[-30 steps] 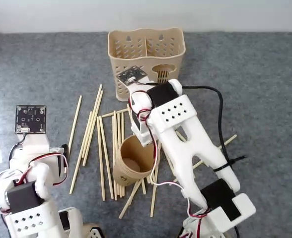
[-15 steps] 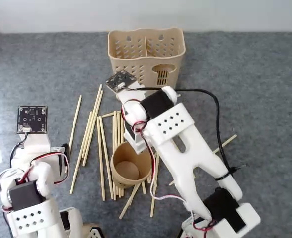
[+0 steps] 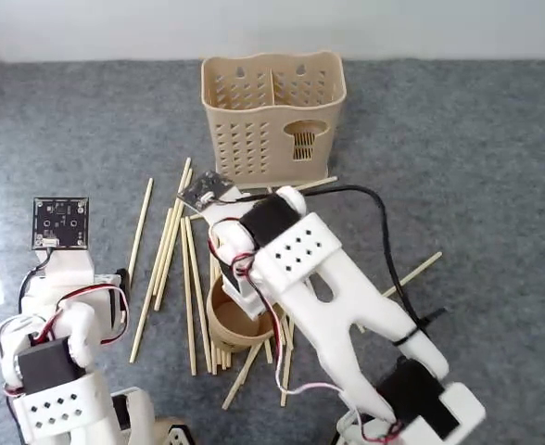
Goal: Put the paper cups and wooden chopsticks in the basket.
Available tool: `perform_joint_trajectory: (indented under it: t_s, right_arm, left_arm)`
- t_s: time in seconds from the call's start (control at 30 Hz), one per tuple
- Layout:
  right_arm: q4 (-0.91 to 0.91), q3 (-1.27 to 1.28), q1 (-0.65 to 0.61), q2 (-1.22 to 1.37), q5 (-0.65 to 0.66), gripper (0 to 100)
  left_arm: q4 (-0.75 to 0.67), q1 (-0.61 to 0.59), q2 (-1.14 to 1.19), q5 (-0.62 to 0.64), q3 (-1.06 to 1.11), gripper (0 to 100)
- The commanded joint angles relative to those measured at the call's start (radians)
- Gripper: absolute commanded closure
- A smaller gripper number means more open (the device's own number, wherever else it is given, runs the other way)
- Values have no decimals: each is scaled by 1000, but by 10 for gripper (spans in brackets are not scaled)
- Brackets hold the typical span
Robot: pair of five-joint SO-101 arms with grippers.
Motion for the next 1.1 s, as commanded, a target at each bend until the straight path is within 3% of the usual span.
perform_joint_trajectory:
  t_s: [0.0, 0.17, 0.43, 0.8, 1.07]
  right_arm:
    - [4, -6, 8, 47, -2, 715]
    - [-4, -8, 7, 79, 8, 734]
    - [-5, -11, -21, 15, 115, 994]
    - [38, -57, -8, -288, 141, 988]
    - [38, -362, 153, -381, 183, 988]
  left_arm:
    - [-26, 0, 3, -3, -13, 786]
    - [-26, 0, 3, -3, -10, 786]
    - [-26, 0, 3, -3, -8, 786]
    - [-26, 2, 3, -3, -8, 786]
    - [-26, 2, 3, -3, -8, 786]
